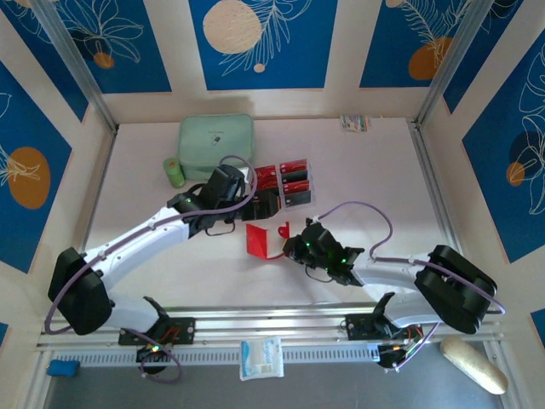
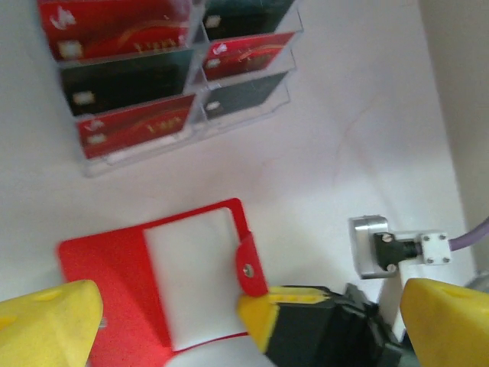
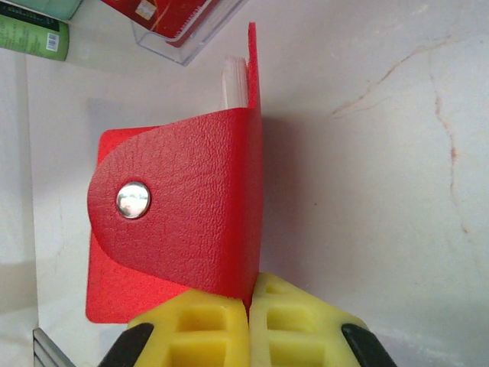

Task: Put the credit cards into the card holder

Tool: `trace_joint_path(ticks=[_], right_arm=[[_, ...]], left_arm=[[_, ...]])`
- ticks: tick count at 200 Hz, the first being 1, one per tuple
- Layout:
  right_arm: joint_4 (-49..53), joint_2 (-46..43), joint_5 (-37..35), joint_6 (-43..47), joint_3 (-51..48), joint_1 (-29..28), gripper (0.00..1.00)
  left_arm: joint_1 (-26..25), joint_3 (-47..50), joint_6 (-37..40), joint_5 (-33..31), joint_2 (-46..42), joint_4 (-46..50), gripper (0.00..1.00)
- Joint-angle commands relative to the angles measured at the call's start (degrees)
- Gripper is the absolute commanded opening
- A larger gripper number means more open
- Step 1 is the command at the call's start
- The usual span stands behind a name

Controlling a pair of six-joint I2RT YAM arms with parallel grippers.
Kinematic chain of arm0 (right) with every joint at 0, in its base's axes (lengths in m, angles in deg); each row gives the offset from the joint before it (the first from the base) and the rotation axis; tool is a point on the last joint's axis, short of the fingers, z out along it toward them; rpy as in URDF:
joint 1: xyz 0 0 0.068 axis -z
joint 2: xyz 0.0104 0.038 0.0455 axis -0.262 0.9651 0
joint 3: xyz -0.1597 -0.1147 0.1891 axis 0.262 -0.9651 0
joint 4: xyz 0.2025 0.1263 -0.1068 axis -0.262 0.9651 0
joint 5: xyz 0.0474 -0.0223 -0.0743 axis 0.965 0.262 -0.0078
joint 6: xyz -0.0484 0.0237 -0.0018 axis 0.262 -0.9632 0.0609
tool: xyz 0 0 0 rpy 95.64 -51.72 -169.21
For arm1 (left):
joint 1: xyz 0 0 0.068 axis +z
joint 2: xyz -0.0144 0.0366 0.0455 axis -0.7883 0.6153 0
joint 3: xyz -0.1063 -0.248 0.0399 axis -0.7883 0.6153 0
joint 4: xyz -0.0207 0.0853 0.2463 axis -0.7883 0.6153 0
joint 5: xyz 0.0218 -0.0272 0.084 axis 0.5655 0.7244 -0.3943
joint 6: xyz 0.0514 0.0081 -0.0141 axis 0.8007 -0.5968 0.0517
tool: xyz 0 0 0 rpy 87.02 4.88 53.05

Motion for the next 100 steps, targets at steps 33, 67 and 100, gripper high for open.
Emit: trace_joint_path(ticks=[33,67,100], right_arm=[[-7.5,7.3,-1.5,-1.4,2.1,-1.8,0.00],[-10.8,11.5,-0.7,-3.0,2.9,-2.6,0.00],[-11.8,13.2,-0.9,-4.3,2.6,-3.1,0.00]], left_arm=[[0.2,15.5,-17.3,9.8,2.7,-24.4,1.00],[0.2,19.7,-16.2,7.0,2.6,-26.0,1.00],[1.0,22.6,-13.8,4.1,1.7,-25.2,1.00]])
